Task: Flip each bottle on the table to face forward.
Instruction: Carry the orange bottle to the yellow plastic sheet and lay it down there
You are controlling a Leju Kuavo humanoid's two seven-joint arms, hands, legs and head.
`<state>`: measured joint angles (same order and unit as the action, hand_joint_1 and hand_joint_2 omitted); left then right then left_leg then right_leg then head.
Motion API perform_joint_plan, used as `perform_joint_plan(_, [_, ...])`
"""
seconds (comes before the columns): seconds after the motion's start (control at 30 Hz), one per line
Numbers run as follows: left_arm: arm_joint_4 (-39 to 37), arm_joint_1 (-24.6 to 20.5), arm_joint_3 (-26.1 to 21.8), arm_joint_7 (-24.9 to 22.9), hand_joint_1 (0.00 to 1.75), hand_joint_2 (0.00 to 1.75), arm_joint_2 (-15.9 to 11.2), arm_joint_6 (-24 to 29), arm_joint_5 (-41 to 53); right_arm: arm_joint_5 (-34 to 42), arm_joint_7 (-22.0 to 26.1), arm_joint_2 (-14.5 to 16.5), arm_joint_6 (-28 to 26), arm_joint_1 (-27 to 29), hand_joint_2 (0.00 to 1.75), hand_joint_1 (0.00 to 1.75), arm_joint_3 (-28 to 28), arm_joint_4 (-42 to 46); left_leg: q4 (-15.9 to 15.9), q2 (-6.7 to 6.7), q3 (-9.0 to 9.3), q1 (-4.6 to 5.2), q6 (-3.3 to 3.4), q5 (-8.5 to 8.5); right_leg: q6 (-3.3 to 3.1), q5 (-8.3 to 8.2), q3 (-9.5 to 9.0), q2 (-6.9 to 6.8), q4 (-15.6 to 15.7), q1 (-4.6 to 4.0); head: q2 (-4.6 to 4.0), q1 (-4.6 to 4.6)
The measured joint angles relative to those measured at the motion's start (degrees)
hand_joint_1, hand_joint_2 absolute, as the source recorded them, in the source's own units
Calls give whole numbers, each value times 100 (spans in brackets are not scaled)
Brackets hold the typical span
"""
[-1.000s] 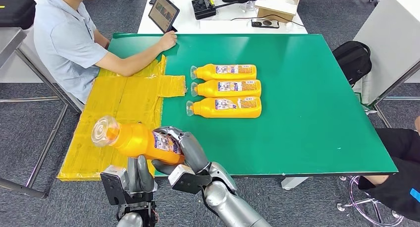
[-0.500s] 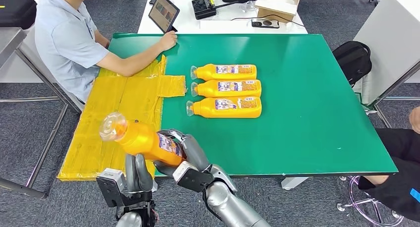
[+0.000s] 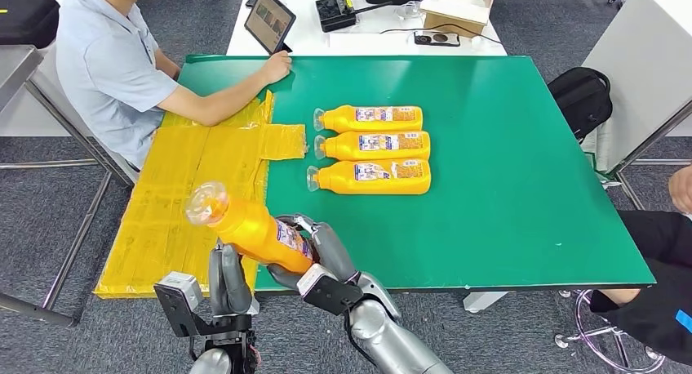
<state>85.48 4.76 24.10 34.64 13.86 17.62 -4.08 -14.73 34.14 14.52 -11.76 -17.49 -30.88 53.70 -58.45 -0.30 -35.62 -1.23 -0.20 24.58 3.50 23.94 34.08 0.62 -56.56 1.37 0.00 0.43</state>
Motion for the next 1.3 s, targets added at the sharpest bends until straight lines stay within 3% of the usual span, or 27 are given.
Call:
perform_joint_plan(0.03, [0,-1,4,-7,13,0,-1,-21,-11,-3,1,-11,-7,2,175,100,14,0,0,0,0,0,0,0,0,0,0,0,0,0,0,1])
perform_joint_plan(0.07, [0,-1,8,-13,11,0,-2,-44,-22,-8,2,-26,-16,3,175,100,29,0,0,0,0,0,0,0,0,0,-1,0,0,0,0,1])
perform_joint_plan(0.3, [-24,1,163,-188,11,0,-78,-395,-188,-117,19,-110,-64,17,175,102,116,4,0,0,0,0,0,0,0,0,-1,0,0,0,0,1])
perform_joint_plan(0.4, [-48,-1,230,-184,3,0,-108,-442,-201,-121,20,-115,-47,21,175,107,126,13,0,0,0,0,0,0,0,0,0,0,0,0,0,2])
perform_joint_plan(0.6, [-48,-11,300,65,0,0,-123,-133,296,-58,20,-98,14,22,175,133,154,20,0,0,0,0,0,0,0,0,-1,0,0,0,0,1])
perform_joint_plan(0.87, [-41,-77,380,179,0,0,-123,-63,791,80,80,-25,23,20,175,122,251,31,0,0,0,0,0,0,0,0,-2,0,0,0,0,1])
perform_joint_plan(1.13, [-122,-155,399,-85,0,0,-115,-213,440,75,76,-16,4,53,175,110,317,31,0,0,0,0,0,0,0,0,-1,0,0,0,0,1])
perform_joint_plan(1.27, [-152,-172,395,-266,0,175,-114,-358,105,65,66,-17,-16,77,175,105,344,31,0,0,-1,0,0,0,0,0,-1,0,0,0,0,2])
perform_joint_plan(1.3, [-161,-168,399,-312,0,175,-116,-369,29,66,66,-17,-20,81,175,104,346,31,0,0,-1,0,0,0,0,0,-1,0,0,0,0,1])
